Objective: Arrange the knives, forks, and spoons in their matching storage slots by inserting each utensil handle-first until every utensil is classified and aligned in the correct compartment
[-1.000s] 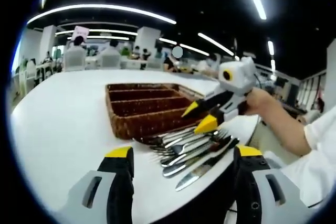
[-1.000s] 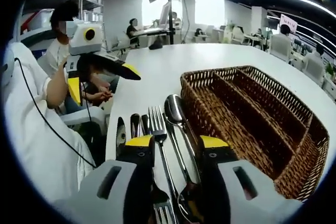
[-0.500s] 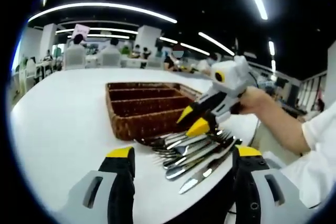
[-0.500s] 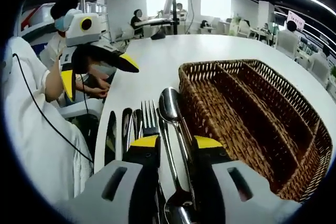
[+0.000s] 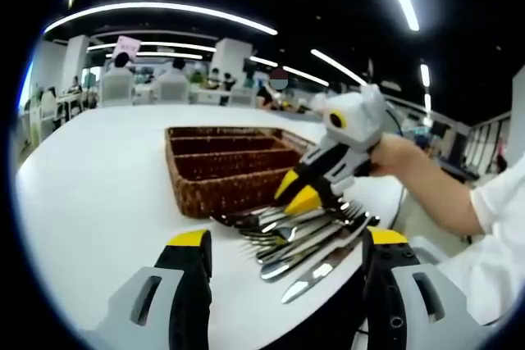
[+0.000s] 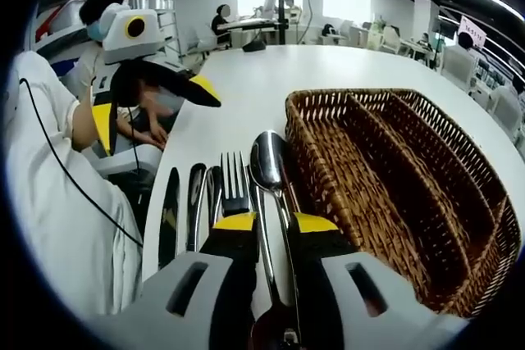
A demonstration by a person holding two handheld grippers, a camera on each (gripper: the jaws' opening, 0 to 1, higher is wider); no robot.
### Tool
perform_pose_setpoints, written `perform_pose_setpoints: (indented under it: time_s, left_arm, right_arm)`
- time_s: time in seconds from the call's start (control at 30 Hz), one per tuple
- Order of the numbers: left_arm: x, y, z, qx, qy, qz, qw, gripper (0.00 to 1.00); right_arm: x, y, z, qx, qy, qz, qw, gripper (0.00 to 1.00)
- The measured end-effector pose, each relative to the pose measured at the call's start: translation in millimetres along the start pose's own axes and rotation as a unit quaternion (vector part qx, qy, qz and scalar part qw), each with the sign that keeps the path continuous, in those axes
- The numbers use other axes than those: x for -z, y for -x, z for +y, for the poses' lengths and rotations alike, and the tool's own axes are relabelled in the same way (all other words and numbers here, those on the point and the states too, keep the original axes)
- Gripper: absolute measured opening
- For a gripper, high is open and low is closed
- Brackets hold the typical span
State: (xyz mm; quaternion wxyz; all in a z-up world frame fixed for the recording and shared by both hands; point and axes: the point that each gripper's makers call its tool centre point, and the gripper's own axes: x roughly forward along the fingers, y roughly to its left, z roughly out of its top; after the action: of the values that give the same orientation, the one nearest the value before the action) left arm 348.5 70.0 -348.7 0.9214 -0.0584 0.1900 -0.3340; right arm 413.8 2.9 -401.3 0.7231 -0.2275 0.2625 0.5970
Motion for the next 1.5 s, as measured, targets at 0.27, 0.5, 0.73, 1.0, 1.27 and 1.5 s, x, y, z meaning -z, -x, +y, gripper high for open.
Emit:
perform_pose_setpoints:
  time_s: [0.27,0.5,0.73,1.0,1.27,1.5]
  left_arm:
    - [-1.3,0,0.0,-0.001,-0.003,0.001,1.0,0.75]
    - [-4.2,-1,0.6,-0.002,-0.004,0.001,1.0,0.75]
    - [-4.9,-3,-1.5,0.001,-0.005,0.003,1.0,0.75]
    - [-2.1,-2,-0.9,-0.001,-0.003,0.004,1.0,0.75]
    - [-0.5,-3,-0.8,0.001,0.0,0.005,1.0,0.74]
    - [0.8,-2,0.3,0.001,0.001,0.005,1.0,0.74]
  right_arm:
    - [0.9,-2,-5,-0.004,0.002,0.014,0.9999,0.14]
    - [1.5,-3,-7,-0.003,0.018,0.031,0.9994,0.09]
    - [2.9,-6,-5,-0.005,0.05,0.052,0.9974,0.09]
    - [5.9,-12,-7,-0.005,0.054,0.068,0.9962,0.08]
    - [4.4,-14,-8,-0.005,0.068,0.084,0.9942,0.07]
    - [5.1,-15,-9,-0.008,0.072,0.095,0.9929,0.06]
